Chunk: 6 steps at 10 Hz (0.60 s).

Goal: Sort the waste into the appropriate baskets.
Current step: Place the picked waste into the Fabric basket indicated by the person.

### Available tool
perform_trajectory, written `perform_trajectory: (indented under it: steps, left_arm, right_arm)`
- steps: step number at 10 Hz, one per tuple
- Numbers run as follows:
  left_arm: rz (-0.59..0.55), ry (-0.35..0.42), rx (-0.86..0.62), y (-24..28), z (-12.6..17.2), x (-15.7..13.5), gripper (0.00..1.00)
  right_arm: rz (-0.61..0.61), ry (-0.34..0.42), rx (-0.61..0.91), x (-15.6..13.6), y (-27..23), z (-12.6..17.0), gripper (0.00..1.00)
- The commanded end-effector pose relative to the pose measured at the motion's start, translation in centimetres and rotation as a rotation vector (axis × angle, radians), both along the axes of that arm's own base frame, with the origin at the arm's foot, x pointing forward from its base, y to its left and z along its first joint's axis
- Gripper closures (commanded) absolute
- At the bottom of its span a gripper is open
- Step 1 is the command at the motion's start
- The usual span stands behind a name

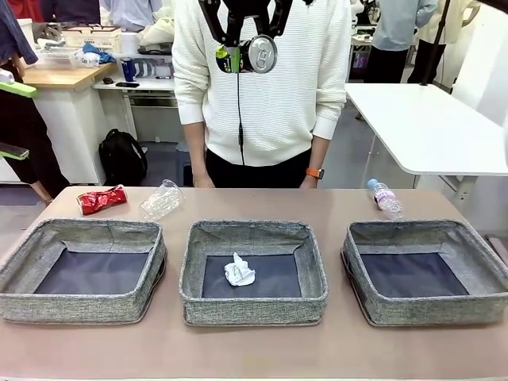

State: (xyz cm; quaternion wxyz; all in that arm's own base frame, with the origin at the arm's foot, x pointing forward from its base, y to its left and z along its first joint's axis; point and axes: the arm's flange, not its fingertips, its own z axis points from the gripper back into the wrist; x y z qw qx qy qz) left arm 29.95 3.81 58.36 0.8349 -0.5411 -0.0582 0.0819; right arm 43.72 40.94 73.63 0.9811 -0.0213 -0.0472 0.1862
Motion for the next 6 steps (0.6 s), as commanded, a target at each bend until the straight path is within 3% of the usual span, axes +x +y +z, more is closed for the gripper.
perform_trajectory:
  steps: [1, 6]
  left_arm:
    - [-0.008, -0.018, -0.022, -0.08, 0.11, -0.02, 0.00]
    - [-0.008, -0.018, -0.022, -0.08, 0.11, -0.02, 0.00]
  right_arm:
    - [-0.005, -0.004, 0.000, -0.09, -0.25, 0.18, 0.56]
    - [-0.005, -0.004, 0.000, -0.09, -0.25, 0.18, 0.56]
